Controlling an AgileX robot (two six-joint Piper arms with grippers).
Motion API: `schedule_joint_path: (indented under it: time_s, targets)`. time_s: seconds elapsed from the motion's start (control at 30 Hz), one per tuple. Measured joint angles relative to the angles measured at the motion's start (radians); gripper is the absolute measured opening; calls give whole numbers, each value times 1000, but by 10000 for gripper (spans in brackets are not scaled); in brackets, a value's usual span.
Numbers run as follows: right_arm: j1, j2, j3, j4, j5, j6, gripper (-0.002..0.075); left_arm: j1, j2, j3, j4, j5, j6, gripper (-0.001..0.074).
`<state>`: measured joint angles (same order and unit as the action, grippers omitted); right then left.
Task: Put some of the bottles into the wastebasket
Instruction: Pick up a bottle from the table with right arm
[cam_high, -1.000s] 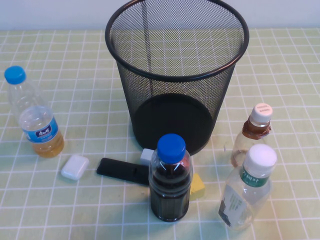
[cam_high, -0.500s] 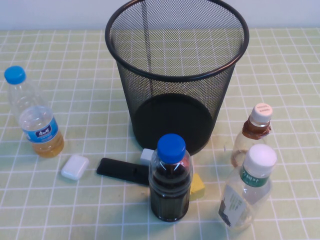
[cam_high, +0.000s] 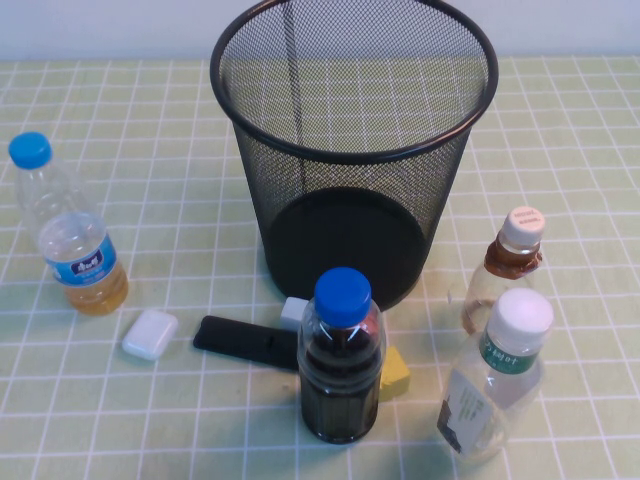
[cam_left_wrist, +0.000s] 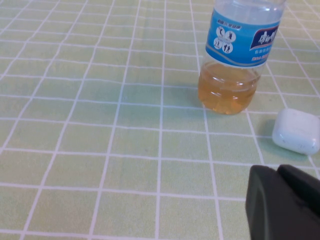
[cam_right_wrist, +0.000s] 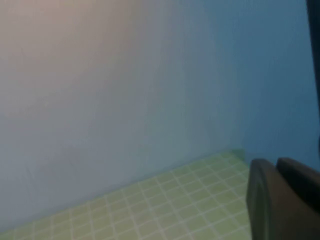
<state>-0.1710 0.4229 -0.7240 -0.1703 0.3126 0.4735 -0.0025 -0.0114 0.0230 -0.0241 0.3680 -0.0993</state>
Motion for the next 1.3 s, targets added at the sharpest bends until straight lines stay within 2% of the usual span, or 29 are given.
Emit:
schedule_joint_path:
  time_s: [0.1, 0.27, 0.33, 0.47, 0.6, 0.77, 0.87, 0.9, 0.93, 0.97, 1.0, 1.1, 1.3]
  targets:
    - [51, 44, 0, 147, 73, -66, 0, 0, 0, 0, 0, 0, 0, -6]
    - [191, 154, -27, 464, 256, -532, 0, 0, 0, 0, 0, 0, 0, -6]
    - [245, 212, -70, 537, 370, -648, 0, 0, 0, 0, 0, 0, 0, -6]
    - [315, 355, -215, 549, 588, -670, 0, 0, 0, 0, 0, 0, 0, -6]
    - [345, 491, -386, 516, 772, -676, 0, 0, 0, 0, 0, 0, 0, -6]
    - [402, 602, -509, 514, 879, -648, 17, 0, 0, 0, 0, 0, 0, -6]
    - [468, 650, -541, 507, 904, -628, 118, 0, 0, 0, 0, 0, 0, -6]
    - [495, 667, -549, 489, 917, -604, 177, 0, 0, 0, 0, 0, 0, -6]
    - [466, 660, -556, 461, 926, -575, 245, 0, 0, 0, 0, 0, 0, -6]
    - [544, 695, -561, 425, 939, -531, 322, 0, 0, 0, 0, 0, 0, -6]
    - [571, 711, -567, 390, 952, -493, 402, 0, 0, 0, 0, 0, 0, -6]
    - [644, 752, -580, 333, 967, -439, 568, 0, 0, 0, 0, 0, 0, -6]
    - [736, 820, -582, 258, 963, -335, 589, 0, 0, 0, 0, 0, 0, -6]
